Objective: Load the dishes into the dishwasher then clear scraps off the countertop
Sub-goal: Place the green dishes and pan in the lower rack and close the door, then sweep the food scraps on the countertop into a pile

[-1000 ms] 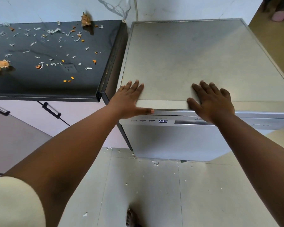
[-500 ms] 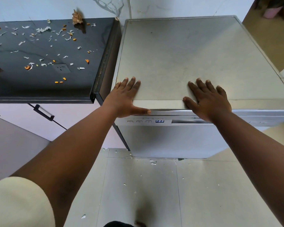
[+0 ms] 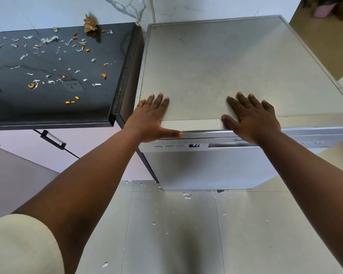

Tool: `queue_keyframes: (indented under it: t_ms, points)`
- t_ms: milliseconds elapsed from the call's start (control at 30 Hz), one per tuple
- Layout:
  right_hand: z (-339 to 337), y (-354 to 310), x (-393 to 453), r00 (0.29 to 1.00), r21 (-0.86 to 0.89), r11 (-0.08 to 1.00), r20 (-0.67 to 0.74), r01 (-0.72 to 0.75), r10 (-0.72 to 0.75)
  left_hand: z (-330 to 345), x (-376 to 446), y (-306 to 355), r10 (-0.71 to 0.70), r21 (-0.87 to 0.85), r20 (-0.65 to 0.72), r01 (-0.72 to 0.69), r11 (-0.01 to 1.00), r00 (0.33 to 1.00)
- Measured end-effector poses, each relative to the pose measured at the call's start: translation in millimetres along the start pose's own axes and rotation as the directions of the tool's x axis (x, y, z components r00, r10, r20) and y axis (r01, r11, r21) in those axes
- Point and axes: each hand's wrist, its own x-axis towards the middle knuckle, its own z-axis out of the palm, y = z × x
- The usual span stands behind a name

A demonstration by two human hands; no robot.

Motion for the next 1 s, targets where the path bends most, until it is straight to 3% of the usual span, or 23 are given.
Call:
queue_keyframes:
  t_ms: [767, 900, 1000]
  points:
    - [-5.6, -6.3, -1.7, 0.999, -0.019, 0.999, 0.017, -0.041, 0.041, 0.9, -0.1, -3.1, 0.028, -0.004, 0.045, -0.028, 1.000, 0.999]
    - [-10.7, -15.9, 4.2, 0.984, 0.022, 0.987, 0.086, -0.157, 0.154, -0.3, -0.1, -4.7, 0.053, -0.008, 0.068, -0.052, 0.999, 0.996]
    - [-13.9, -45.3, 17.5, 0.933, 0.006, 0.947, 0.176, -0.321, 0.315, -1.0, 0.6, -6.9, 0.075, -0.054, 0.096, -0.070, 0.996, 0.993]
